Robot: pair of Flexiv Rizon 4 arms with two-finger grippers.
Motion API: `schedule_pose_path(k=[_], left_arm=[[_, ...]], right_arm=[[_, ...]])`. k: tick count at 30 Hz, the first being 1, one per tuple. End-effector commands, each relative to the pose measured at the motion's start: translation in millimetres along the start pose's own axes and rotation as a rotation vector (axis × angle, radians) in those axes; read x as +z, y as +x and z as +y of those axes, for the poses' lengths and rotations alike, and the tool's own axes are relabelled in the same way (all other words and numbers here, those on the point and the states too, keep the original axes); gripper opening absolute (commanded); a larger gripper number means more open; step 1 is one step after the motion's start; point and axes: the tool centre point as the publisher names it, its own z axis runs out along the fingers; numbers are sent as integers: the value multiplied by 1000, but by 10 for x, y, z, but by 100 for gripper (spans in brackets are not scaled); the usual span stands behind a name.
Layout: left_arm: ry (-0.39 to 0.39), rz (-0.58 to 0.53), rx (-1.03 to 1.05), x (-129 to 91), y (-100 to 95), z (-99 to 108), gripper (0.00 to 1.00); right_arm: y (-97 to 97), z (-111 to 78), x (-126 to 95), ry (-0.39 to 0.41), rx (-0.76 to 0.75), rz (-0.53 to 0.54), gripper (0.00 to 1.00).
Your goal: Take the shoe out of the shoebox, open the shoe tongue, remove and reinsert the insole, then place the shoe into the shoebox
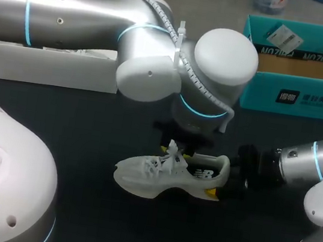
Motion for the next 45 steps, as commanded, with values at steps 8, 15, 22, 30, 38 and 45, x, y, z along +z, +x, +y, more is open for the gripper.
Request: schedule_pose_path(k=[8,15,22,30,38,45], left_arm=[[7,-1,-9,-80,-46,0,58],[6,-1,-10,-100,-67,25,73],[4,1,-13,-109,-81,45,49],[14,1,-24,-160,-128,73,42],[-10,11,-13,-110,-63,77,34],[-21,14,6,-91,4,98,0]], right_arm=[[36,-52,81,6,1,-1,0],[36,-52,81,6,1,-1,0],[36,-52,81,6,1,-1,0],[36,-52,81,6,1,-1,0],[36,-52,81,6,1,-1,0],[36,-52,81,6,1,-1,0]])
